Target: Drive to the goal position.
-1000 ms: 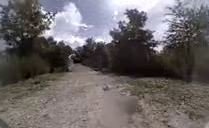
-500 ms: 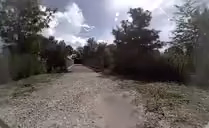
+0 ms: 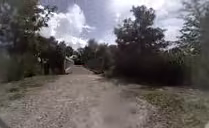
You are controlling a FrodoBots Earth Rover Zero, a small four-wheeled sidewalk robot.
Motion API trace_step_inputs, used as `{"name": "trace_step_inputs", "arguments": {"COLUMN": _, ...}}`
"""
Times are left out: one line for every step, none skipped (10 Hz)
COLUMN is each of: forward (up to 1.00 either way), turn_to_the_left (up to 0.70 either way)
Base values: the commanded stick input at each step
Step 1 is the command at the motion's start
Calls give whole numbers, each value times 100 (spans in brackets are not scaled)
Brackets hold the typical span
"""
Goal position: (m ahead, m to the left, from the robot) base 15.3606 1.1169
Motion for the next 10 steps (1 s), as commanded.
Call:
{"name": "trace_step_inputs", "arguments": {"forward": 85, "turn_to_the_left": 0}}
{"name": "trace_step_inputs", "arguments": {"forward": 85, "turn_to_the_left": 0}}
{"name": "trace_step_inputs", "arguments": {"forward": 85, "turn_to_the_left": 8}}
{"name": "trace_step_inputs", "arguments": {"forward": 85, "turn_to_the_left": 24}}
{"name": "trace_step_inputs", "arguments": {"forward": 85, "turn_to_the_left": 34}}
{"name": "trace_step_inputs", "arguments": {"forward": 85, "turn_to_the_left": 33}}
{"name": "trace_step_inputs", "arguments": {"forward": 85, "turn_to_the_left": 23}}
{"name": "trace_step_inputs", "arguments": {"forward": 85, "turn_to_the_left": 1}}
{"name": "trace_step_inputs", "arguments": {"forward": 85, "turn_to_the_left": 0}}
{"name": "trace_step_inputs", "arguments": {"forward": 85, "turn_to_the_left": 0}}
